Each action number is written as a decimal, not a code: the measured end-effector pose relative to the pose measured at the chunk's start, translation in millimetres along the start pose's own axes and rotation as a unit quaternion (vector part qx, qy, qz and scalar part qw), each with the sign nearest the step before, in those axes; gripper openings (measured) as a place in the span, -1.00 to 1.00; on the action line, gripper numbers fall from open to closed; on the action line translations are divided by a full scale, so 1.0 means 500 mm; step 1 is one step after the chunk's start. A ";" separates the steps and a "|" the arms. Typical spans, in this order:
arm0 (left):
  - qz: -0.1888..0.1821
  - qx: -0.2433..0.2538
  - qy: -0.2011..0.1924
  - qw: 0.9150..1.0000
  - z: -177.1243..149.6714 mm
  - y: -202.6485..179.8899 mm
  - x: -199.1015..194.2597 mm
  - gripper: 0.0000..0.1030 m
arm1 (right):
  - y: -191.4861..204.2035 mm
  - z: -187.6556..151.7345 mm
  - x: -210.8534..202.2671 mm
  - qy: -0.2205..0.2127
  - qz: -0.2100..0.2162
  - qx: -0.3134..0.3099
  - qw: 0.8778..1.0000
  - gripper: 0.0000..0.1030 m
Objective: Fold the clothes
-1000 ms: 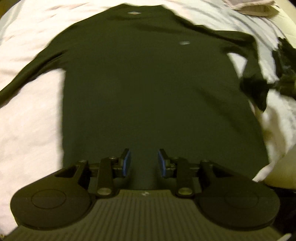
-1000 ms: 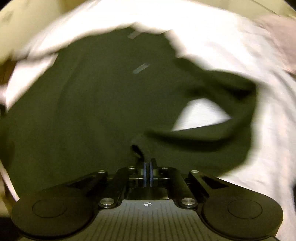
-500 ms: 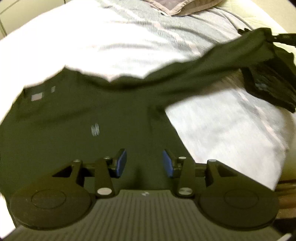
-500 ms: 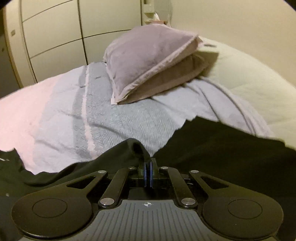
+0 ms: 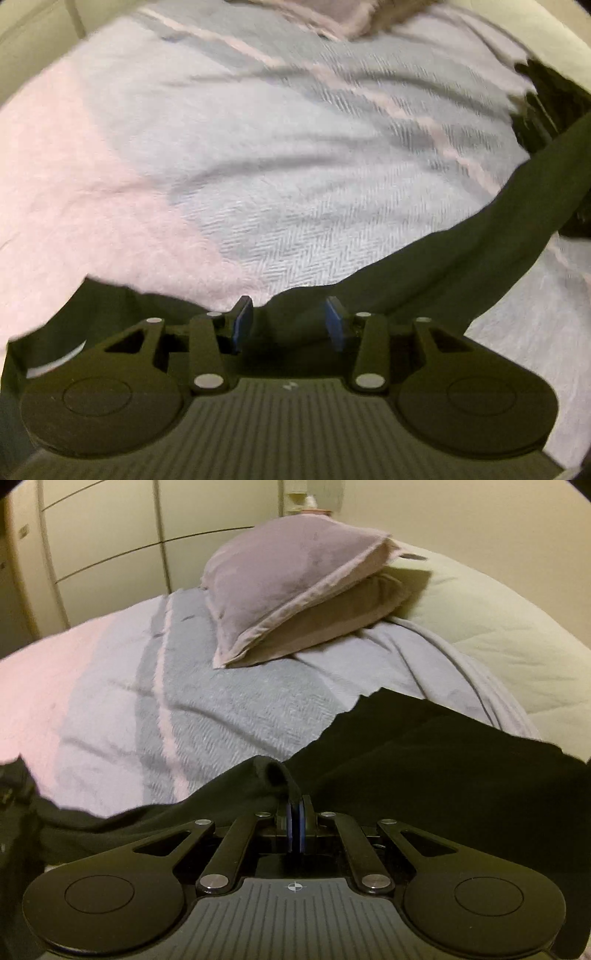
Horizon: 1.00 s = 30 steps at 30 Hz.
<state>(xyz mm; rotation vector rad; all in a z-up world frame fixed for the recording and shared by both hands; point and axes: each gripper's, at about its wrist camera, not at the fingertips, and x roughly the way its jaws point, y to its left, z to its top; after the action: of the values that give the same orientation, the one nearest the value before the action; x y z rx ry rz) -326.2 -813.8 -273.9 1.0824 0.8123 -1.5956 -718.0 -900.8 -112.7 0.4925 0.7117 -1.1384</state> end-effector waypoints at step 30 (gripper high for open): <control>-0.044 0.008 -0.010 0.999 0.018 0.064 0.065 -0.53 | 0.045 0.005 -0.007 0.003 -0.014 -0.054 0.998 -0.97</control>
<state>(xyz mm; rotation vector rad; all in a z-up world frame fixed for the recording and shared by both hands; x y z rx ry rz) -300.8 -842.4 -300.6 1.0534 0.8459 -1.6855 -697.3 -892.5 -108.2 0.3957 0.7824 -1.1200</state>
